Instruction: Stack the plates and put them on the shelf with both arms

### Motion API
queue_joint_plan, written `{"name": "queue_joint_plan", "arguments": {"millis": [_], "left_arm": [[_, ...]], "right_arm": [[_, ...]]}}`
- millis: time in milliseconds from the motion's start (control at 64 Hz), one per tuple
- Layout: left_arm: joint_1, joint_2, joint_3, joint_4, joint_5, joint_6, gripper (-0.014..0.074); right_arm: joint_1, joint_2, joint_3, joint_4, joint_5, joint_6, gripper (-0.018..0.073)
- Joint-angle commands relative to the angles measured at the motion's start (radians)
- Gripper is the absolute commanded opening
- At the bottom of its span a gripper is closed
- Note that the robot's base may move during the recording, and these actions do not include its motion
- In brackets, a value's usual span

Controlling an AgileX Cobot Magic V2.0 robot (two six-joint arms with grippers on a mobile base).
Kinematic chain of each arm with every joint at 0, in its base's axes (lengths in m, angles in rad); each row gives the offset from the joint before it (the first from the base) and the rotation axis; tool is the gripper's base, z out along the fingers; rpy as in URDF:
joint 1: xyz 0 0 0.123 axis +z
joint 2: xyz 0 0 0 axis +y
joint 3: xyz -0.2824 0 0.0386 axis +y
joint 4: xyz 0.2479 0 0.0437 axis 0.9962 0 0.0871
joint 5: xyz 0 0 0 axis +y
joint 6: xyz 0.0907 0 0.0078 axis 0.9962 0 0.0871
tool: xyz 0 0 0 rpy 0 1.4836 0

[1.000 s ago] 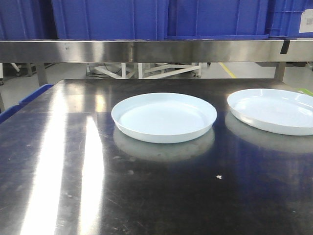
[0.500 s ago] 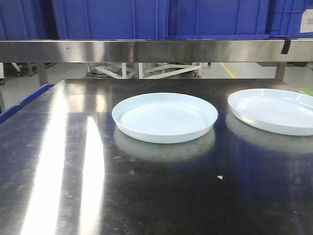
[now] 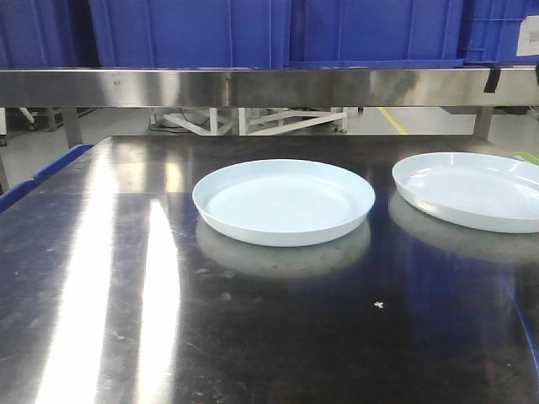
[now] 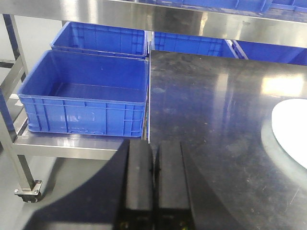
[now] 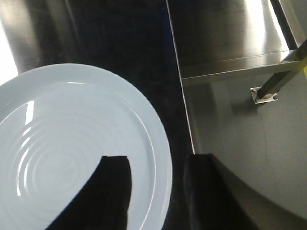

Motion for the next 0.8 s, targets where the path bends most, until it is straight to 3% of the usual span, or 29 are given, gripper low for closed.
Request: {"name": "queue_joint_plan", "arguments": {"millis": [0,781], "left_arm": [[-0.001,0.004,-0.028,-0.001,-0.084,-0.011,0.0087],[-0.001,0.004,-0.028,-0.001,-0.084,-0.011,0.0087]], "right_arm": [[-0.01,0.005,-0.057,-0.007,-0.064,-0.003,0.039],[-0.039,0.154,-0.113,-0.008,-0.06,-0.003,0.039]]}}
